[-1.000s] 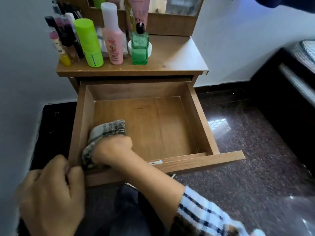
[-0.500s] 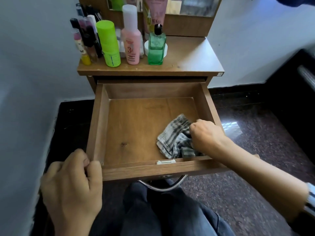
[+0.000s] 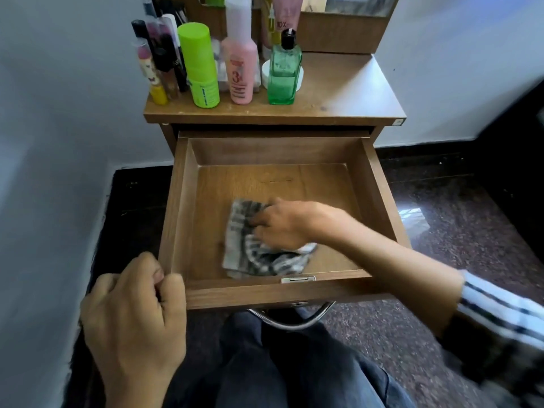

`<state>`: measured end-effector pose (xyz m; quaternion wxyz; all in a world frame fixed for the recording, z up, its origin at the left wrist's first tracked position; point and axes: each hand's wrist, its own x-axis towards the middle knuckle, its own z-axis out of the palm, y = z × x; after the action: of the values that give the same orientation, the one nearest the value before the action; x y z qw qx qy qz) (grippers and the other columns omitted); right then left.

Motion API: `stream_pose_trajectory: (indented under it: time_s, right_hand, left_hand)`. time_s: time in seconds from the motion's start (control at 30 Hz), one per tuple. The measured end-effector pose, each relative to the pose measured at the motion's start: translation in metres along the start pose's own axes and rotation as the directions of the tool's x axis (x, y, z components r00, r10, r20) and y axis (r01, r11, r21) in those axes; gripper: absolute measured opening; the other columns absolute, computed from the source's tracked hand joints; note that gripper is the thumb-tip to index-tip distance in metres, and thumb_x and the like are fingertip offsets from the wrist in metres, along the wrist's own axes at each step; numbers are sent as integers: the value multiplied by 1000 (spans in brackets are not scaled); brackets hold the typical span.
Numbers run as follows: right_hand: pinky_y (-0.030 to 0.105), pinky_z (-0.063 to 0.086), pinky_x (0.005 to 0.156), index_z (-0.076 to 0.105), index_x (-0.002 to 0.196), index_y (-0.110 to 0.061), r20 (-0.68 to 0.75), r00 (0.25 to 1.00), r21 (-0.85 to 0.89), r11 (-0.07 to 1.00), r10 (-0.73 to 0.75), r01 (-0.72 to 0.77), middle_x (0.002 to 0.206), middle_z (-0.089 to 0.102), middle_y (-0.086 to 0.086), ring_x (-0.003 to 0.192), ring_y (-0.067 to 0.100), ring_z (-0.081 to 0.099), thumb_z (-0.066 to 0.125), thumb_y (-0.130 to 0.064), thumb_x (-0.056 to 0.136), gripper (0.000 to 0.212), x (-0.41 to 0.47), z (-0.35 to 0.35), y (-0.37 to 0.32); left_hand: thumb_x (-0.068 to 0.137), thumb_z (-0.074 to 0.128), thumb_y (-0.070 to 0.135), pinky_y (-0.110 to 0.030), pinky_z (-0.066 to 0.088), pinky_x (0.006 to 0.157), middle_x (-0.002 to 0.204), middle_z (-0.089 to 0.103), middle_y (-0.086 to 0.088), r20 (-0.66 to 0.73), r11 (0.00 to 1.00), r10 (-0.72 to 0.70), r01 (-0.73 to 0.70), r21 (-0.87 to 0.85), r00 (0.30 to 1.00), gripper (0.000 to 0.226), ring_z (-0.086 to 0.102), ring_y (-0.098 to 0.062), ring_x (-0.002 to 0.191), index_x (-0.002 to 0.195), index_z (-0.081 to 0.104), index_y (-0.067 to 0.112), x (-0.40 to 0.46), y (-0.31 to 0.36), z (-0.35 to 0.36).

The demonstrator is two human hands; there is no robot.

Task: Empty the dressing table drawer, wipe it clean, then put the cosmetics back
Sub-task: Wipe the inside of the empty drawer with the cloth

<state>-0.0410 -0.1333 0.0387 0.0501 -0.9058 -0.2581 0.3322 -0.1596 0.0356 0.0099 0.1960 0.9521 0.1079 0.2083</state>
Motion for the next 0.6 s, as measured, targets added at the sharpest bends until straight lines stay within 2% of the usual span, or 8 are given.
stream_pose_trajectory:
  time_s: [0.07,0.2,0.3,0.37,0.43,0.5,0.6]
  right_hand:
    - [30,40,84,49,133,-18,-25,993,76,991,-112,113,134,52,7,114,23,53,39,-44,98,45,15,8,-25]
    - [27,46,86,51,132,-18,-93,966,90,964,-240,248,125,59,3,110,19,56,63,-34,88,49,50,29,-42]
    - [23,42,86,56,129,-15,-22,944,106,938,-329,330,123,57,5,106,16,53,64,-22,88,42,53,28,-30]
    - [22,40,87,56,130,-18,29,927,33,928,-373,372,129,53,3,110,16,51,61,-19,90,40,47,25,-21]
    - [26,41,93,56,129,-22,75,923,-84,920,-378,384,132,52,1,115,17,51,57,-17,92,37,39,23,-9]
    - [31,46,95,60,120,-24,152,931,-126,928,-332,352,127,56,1,113,19,54,54,-14,93,30,31,19,10]
    - [32,50,83,65,110,-17,315,928,-193,944,-198,267,118,61,5,106,23,58,57,-7,89,24,7,10,48]
  left_hand:
    - [78,38,21,-33,26,60,50,26,8,-8,1000,0,0,-7,1000,20,30,-18,59,60,30,17,0,-1,0]
    - [79,38,21,-34,29,58,48,35,1,29,1000,-4,5,-13,1000,22,33,-21,58,59,31,15,-1,-4,1]
    - [81,34,26,-35,32,54,46,36,-2,62,1000,-2,3,-19,998,26,37,-25,54,58,31,15,0,-6,1]
    - [81,31,29,-33,30,51,45,32,0,69,1000,11,-9,-30,998,27,37,-25,50,57,30,16,1,-6,0]
    - [80,32,28,-29,25,51,44,32,1,66,1000,8,-6,-23,998,28,34,-22,51,57,32,14,2,-5,-1]
    - [79,32,28,-27,22,52,45,32,3,64,1000,6,-4,-23,998,27,32,-20,53,56,34,14,2,-3,-2]
    - [79,31,29,-27,21,53,45,32,6,69,1000,1,1,-26,998,28,31,-19,54,56,36,13,1,-3,-1]
